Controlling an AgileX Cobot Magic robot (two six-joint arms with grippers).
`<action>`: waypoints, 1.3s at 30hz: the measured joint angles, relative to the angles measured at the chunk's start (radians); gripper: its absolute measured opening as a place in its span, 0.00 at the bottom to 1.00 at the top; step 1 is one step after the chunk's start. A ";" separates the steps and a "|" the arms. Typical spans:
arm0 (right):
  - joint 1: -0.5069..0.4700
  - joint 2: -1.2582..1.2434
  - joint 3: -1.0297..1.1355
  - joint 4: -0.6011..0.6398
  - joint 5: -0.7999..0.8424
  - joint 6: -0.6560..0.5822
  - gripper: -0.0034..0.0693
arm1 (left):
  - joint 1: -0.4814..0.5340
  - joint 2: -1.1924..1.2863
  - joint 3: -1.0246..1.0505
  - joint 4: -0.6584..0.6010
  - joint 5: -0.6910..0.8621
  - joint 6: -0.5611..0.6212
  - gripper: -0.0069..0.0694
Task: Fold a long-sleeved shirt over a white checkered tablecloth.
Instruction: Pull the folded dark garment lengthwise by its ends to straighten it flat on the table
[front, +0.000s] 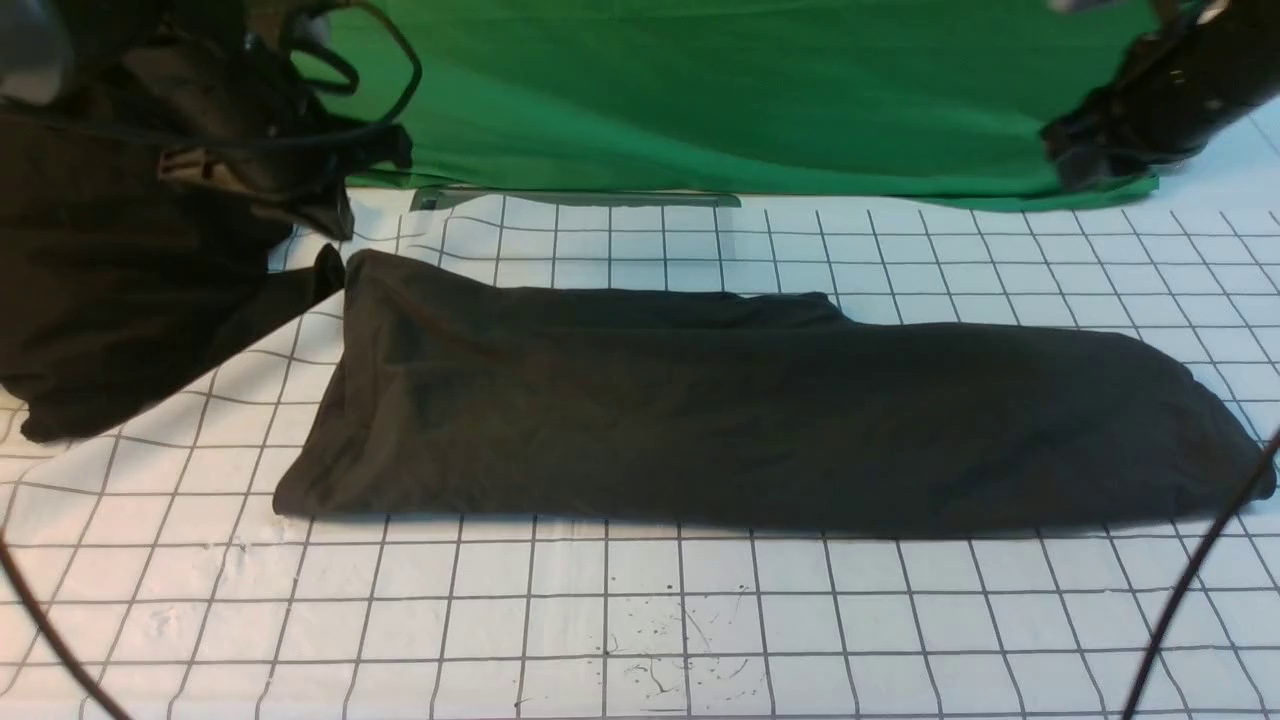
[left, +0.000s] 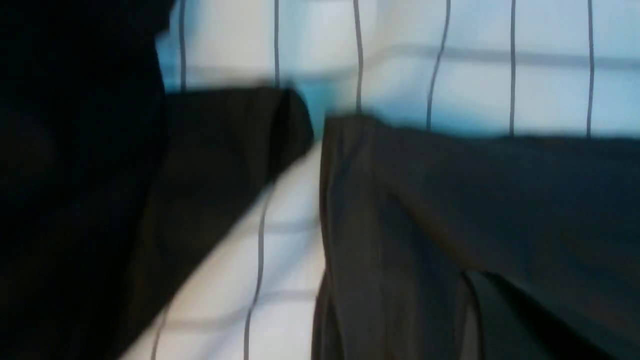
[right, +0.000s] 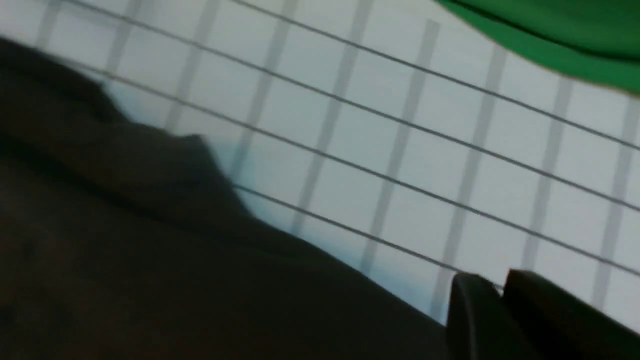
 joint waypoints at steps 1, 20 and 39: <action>0.004 0.002 0.000 0.003 -0.003 -0.003 0.12 | 0.000 0.005 -0.009 0.002 -0.001 0.000 0.10; 0.228 0.177 0.000 0.045 -0.213 -0.022 0.46 | 0.000 0.213 -0.062 0.094 -0.155 0.029 0.72; 0.230 0.228 0.000 0.046 -0.250 0.019 0.46 | -0.003 0.153 -0.062 0.103 -0.147 0.263 0.10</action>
